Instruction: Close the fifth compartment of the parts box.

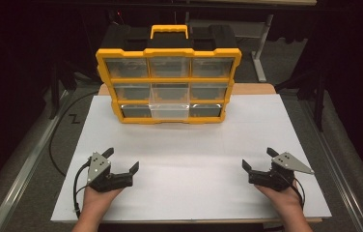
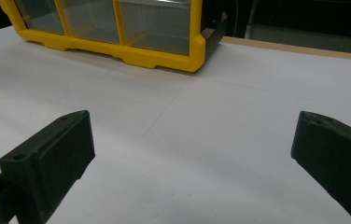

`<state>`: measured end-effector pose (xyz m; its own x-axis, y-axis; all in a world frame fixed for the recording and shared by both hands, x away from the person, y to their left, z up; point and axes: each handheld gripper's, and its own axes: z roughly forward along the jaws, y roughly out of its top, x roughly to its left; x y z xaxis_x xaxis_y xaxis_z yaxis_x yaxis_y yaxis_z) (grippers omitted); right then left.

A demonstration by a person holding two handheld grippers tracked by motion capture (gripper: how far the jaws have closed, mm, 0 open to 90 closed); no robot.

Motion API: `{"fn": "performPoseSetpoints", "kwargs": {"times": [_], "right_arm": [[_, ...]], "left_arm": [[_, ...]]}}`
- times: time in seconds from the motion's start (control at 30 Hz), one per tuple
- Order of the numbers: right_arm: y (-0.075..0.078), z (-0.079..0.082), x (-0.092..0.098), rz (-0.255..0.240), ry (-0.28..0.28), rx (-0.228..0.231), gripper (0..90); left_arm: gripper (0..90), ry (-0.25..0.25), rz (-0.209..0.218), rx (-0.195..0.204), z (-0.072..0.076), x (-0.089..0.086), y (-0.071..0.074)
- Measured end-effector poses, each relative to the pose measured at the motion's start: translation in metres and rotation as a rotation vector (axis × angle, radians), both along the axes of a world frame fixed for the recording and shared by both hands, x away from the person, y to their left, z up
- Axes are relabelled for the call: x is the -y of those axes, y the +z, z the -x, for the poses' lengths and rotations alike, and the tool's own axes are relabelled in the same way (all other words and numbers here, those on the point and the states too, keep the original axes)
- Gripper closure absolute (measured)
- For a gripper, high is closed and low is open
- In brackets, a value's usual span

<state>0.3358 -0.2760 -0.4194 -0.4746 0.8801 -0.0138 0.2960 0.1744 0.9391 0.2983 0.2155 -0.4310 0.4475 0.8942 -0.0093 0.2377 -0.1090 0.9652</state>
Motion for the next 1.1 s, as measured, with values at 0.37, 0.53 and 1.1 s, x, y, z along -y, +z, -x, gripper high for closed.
{"fn": "performPoseSetpoints", "kwargs": {"times": [0.37,0.53,1.1], "right_arm": [[-0.0018,-0.0014,-0.0022,0.023,-0.004,0.009,0.8],[-0.0021,-0.0024,-0.0023,0.029,-0.014,0.013,0.8],[-0.0014,-0.0033,-0.0005,0.027,-0.022,0.014,0.8]], "left_arm": [[0.5,0.014,0.0,-0.003,-0.0017,0.0002,-0.0018],[0.1,0.015,0.002,-0.01,-0.0023,-0.0005,-0.0023],[0.7,0.009,0.006,-0.024,-0.0029,-0.0018,-0.0014]]}}
